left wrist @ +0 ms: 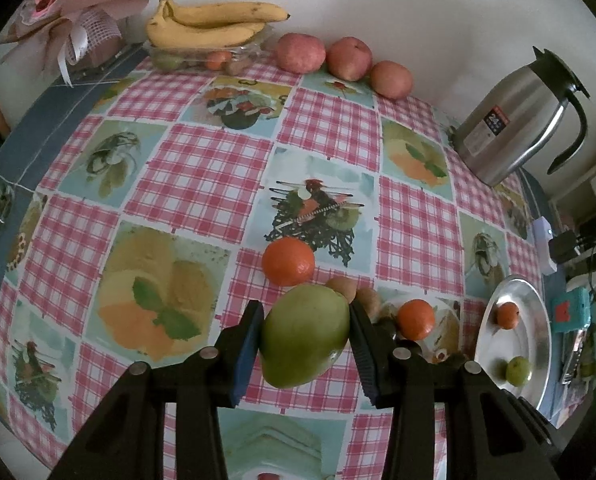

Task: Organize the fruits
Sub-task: 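Carry the plum in the right tool while the left tool carries the pear over the plate, then lower and open the right tool on the plate while the left tool releases the pear there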

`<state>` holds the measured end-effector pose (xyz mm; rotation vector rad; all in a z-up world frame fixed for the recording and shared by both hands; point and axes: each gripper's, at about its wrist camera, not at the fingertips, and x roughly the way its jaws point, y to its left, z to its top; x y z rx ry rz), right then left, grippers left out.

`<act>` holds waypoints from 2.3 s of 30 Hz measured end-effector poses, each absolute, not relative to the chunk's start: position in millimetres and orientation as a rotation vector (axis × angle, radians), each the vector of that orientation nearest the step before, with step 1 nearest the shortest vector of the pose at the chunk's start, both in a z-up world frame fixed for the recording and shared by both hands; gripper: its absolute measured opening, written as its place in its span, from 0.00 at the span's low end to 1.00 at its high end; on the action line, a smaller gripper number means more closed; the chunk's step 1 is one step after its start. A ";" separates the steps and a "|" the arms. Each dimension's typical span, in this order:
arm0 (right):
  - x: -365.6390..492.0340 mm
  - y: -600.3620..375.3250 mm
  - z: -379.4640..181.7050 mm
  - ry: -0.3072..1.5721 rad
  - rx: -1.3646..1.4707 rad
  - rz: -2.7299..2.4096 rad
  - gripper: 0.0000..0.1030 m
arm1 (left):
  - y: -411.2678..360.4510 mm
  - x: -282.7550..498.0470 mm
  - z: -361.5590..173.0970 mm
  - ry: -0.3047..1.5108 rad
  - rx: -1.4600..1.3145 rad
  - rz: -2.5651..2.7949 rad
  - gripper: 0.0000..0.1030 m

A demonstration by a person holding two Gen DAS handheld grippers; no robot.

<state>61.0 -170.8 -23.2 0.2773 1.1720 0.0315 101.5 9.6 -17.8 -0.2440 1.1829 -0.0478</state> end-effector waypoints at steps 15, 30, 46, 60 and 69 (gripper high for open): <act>51.1 -246.3 -16.2 1.111 0.422 -0.175 0.28 | -31.4 94.4 -18.0 1.214 -0.211 -0.172 0.44; 33.9 -309.8 -15.6 1.066 0.508 -0.325 0.28 | -133.6 75.7 -12.0 1.197 -0.089 -0.437 0.44; 32.0 -334.5 -16.1 1.030 0.537 -0.359 0.29 | -171.1 78.0 -21.0 1.170 -0.109 -0.511 0.44; 31.0 -340.8 -27.1 1.056 0.557 -0.368 0.29 | -178.8 81.4 -42.2 1.205 -0.134 -0.518 0.44; 36.9 -341.3 -23.0 1.015 0.545 -0.378 0.29 | -183.3 81.5 -49.7 1.215 -0.135 -0.528 0.44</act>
